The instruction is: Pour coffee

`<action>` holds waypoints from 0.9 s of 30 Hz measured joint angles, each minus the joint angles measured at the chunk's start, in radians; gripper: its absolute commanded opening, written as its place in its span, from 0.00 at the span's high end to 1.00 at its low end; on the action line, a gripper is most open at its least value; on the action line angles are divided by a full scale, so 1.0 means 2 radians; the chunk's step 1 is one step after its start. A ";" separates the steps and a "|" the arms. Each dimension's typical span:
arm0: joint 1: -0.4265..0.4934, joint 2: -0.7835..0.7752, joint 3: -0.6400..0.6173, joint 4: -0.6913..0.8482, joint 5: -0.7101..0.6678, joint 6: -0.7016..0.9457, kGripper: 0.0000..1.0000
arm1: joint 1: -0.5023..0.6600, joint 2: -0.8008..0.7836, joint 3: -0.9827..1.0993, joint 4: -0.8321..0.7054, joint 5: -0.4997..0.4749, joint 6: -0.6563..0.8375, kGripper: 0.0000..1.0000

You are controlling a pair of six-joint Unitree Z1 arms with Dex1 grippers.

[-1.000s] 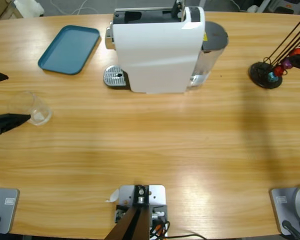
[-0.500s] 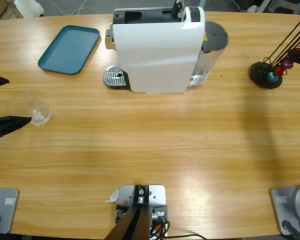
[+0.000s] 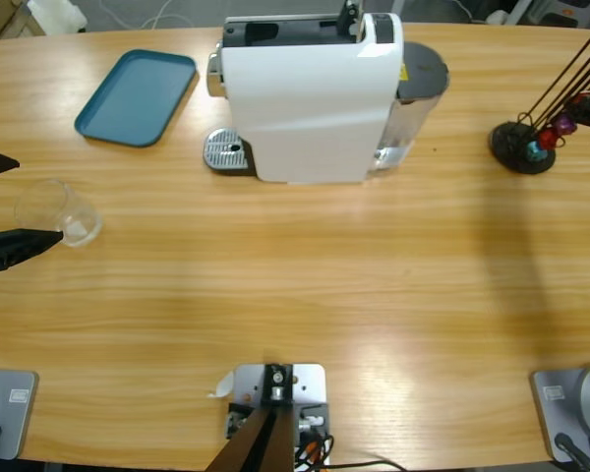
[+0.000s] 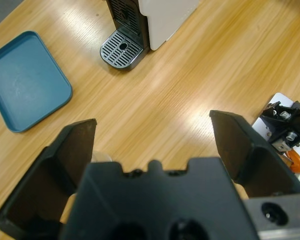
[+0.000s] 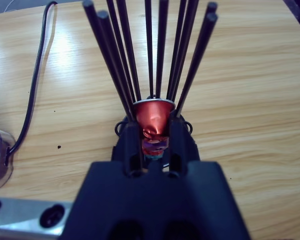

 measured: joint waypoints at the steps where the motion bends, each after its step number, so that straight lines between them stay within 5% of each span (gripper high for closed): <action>1: 0.000 0.000 0.000 0.000 0.000 0.000 0.02 | 0.000 -0.001 0.000 0.000 0.000 -0.001 1.00; 23: 0.000 -0.007 0.027 -0.006 0.001 -0.013 0.02 | 0.036 -0.130 -0.196 0.231 -0.024 -0.007 1.00; 27: 0.000 -0.017 0.037 -0.008 0.001 -0.022 0.02 | 0.073 -0.167 -0.223 0.268 0.047 -0.033 1.00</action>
